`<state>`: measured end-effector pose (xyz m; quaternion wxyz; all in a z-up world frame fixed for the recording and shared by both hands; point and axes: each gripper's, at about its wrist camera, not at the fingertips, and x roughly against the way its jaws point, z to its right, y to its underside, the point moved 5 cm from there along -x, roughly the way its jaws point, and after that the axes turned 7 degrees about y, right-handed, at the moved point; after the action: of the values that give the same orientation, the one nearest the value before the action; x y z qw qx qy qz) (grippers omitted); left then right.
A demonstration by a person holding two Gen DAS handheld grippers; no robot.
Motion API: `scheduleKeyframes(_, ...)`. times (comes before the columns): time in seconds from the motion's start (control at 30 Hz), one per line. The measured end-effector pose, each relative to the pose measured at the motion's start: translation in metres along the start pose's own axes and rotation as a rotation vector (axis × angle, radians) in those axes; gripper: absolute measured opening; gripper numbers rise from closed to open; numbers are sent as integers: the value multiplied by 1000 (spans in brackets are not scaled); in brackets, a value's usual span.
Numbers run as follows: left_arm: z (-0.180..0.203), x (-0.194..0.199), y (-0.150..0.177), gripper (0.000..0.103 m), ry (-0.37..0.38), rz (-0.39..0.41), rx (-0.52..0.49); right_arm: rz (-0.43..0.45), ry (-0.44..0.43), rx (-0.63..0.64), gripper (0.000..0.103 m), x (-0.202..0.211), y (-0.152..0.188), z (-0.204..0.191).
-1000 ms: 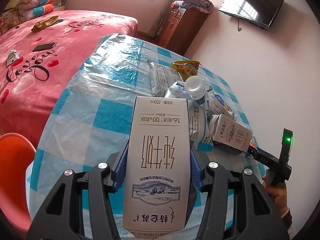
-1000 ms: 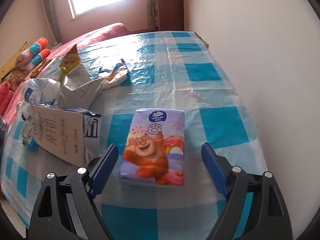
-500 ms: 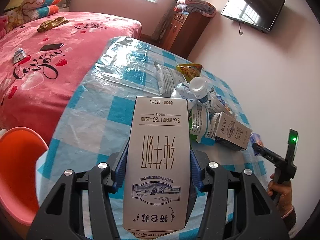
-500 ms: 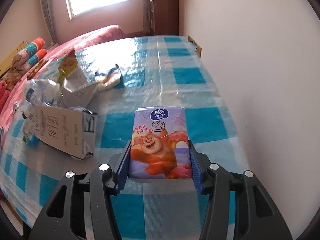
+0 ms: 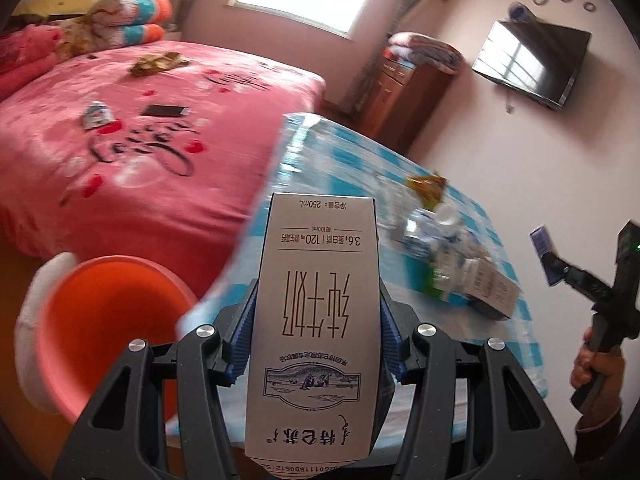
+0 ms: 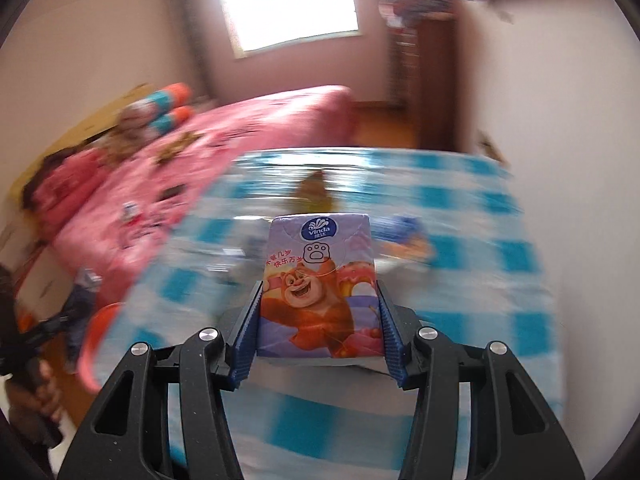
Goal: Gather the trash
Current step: 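Open both tools over the orange bucket to drop carton and tissue pack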
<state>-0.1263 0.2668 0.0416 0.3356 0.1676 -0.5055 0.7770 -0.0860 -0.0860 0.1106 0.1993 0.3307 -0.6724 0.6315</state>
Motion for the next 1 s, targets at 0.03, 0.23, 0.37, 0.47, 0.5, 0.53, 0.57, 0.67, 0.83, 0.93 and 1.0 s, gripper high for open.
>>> scheduleKeyframes(0.03,-12,7,0,55,-24,10,13,-3,-52,29,53,-3,-4,-23)
scheduleKeyframes(0.23,-80,28,14,55,-132,29,118,-68,-302,241,53,-30,-7,-162)
scheduleKeyframes(0.37,-120,33,28,55,-194,25,181,-131,-404,369,53,-55,10,-235)
scheduleKeyframes(0.47,-146,33,39,55,-230,16,219,-184,-453,440,53,-71,29,-278)
scheduleKeyframes(0.5,-154,32,43,55,-242,9,232,-197,-462,463,53,-76,35,-289)
scheduleKeyframes(0.53,-161,31,46,55,-253,5,242,-214,-470,491,53,-81,44,-304)
scheduleKeyframes(0.57,-167,30,49,55,-265,2,254,-225,-477,510,53,-84,50,-313)
scheduleKeyframes(0.67,-185,26,57,57,-300,9,279,-229,-482,582,55,-98,66,-343)
scheduleKeyframes(0.83,-199,24,61,69,-341,30,289,-247,-469,582,83,-114,81,-358)
scheduleKeyframes(0.93,-196,31,59,76,-343,91,245,-248,-464,522,83,-115,77,-346)
scheduleKeyframes(1.0,-190,35,57,79,-333,133,216,-232,-450,484,84,-111,72,-332)
